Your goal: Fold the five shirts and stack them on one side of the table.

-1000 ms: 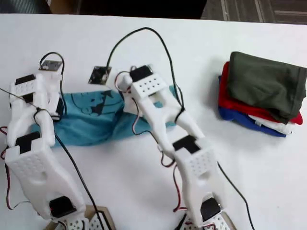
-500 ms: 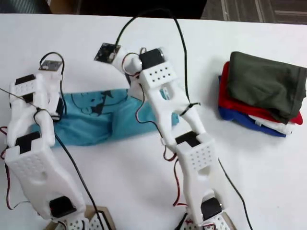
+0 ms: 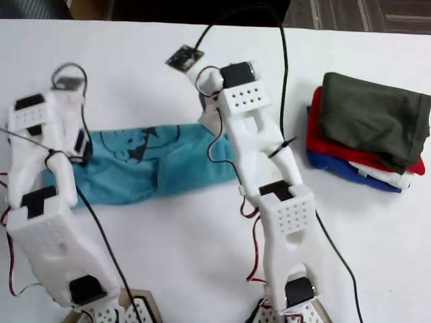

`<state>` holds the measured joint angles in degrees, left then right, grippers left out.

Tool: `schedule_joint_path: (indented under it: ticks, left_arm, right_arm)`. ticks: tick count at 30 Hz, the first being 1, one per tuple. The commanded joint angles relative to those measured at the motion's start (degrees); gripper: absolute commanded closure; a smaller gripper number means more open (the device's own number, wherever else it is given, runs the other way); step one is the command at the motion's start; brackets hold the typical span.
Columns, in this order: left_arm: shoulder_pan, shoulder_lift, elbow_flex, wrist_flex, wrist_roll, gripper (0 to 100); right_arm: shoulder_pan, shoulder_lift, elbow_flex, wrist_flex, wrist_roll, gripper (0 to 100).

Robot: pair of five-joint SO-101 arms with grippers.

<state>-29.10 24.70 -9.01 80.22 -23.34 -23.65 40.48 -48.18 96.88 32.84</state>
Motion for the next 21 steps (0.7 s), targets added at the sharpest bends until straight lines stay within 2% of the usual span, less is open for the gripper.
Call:
schedule_joint_path:
  ticks: [1, 8, 15, 21]
  left_arm:
    - [-2.90, -8.00, -5.05, 2.90, -0.26, 85]
    - [-8.62, -5.36, -5.76, 0.00, -3.08, 75]
    - [-11.16, 5.36, -11.38, -2.73, -3.52, 75]
    - [-11.16, 16.00, -21.14, -0.18, -3.60, 75]
  right_arm:
    - [0.31, -4.26, 2.90, -1.19, -0.44, 97.1]
    - [0.40, -9.27, 10.46, -4.62, -0.44, 96.9]
    - [0.48, -17.63, 28.66, -13.58, -0.09, 83.6]
    - [0.48, -29.76, 46.59, -19.65, 1.05, 85.4]
